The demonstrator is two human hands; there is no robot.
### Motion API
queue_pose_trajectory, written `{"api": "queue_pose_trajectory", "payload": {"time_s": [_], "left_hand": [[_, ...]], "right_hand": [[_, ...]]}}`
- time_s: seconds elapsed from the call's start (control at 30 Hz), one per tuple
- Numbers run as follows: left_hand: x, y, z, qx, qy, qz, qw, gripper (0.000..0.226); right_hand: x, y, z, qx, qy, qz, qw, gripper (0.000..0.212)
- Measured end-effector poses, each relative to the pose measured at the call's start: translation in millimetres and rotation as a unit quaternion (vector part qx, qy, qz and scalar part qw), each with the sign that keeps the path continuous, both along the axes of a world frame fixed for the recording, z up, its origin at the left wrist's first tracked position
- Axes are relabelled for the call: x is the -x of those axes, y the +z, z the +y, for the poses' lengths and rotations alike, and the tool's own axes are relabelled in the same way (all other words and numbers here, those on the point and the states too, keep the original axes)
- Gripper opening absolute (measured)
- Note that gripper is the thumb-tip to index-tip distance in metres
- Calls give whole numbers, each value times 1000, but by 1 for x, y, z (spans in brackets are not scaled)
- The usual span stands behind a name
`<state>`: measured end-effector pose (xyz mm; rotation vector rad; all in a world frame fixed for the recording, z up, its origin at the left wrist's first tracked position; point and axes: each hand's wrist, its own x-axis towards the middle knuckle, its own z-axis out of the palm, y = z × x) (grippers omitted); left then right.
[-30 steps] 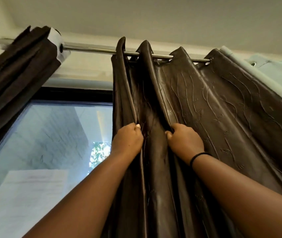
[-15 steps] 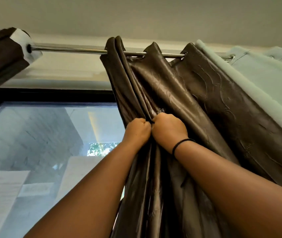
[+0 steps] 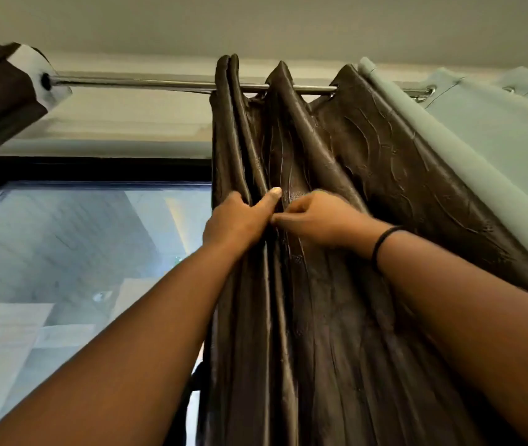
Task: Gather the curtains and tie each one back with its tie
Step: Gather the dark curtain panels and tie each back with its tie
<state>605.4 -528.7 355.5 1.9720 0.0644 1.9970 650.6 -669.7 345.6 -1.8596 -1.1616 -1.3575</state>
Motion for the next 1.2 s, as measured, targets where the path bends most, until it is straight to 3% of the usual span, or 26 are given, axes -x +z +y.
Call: {"api": "queue_pose_trajectory", "payload": {"time_s": [0.03, 0.1, 0.17, 0.27, 0.4, 0.53, 0.67, 0.8, 0.87, 0.97, 1.07, 1.13, 1.2], "left_hand": [[11, 1, 5, 0, 19, -1, 1000, 71], [29, 6, 17, -25, 76, 10, 997, 56], [45, 11, 28, -51, 125, 23, 991, 39], [64, 13, 45, -85, 175, 28, 981, 22], [80, 13, 70, -113, 208, 1, 972, 23], [90, 11, 92, -122, 123, 8, 985, 33], [93, 6, 104, -93, -2, 43, 995, 75], [89, 2, 119, -78, -55, 48, 994, 61], [86, 0, 126, -73, -55, 41, 995, 60], [78, -3, 132, -87, -49, 59, 993, 59], [72, -5, 130, -85, -50, 81, 992, 54], [66, -6, 123, -73, -55, 85, 992, 50], [61, -8, 112, -52, -60, 71, 994, 52]], "right_hand": [[6, 4, -4, -58, 5, -32, 998, 32], [10, 18, -13, -213, -96, -101, 967, 38], [7, 33, -17, -290, -169, -60, 940, 52], [2, 51, -4, -283, -66, 48, 956, 49], [15, 60, 38, -271, -12, 28, 962, 20], [37, 75, 91, -214, 7, 35, 976, 11], [74, 93, 138, -166, 12, -19, 986, 26], [115, 86, 177, -80, 18, -69, 994, 35], [119, 82, 181, -60, 31, -40, 997, 35], [100, 82, 175, -55, 131, 23, 990, 30], [83, 66, 158, -93, 172, 58, 979, 26], [69, 61, 137, -161, 144, 21, 976, 32], [54, 59, 112, -266, -44, -37, 962, 24]]}}
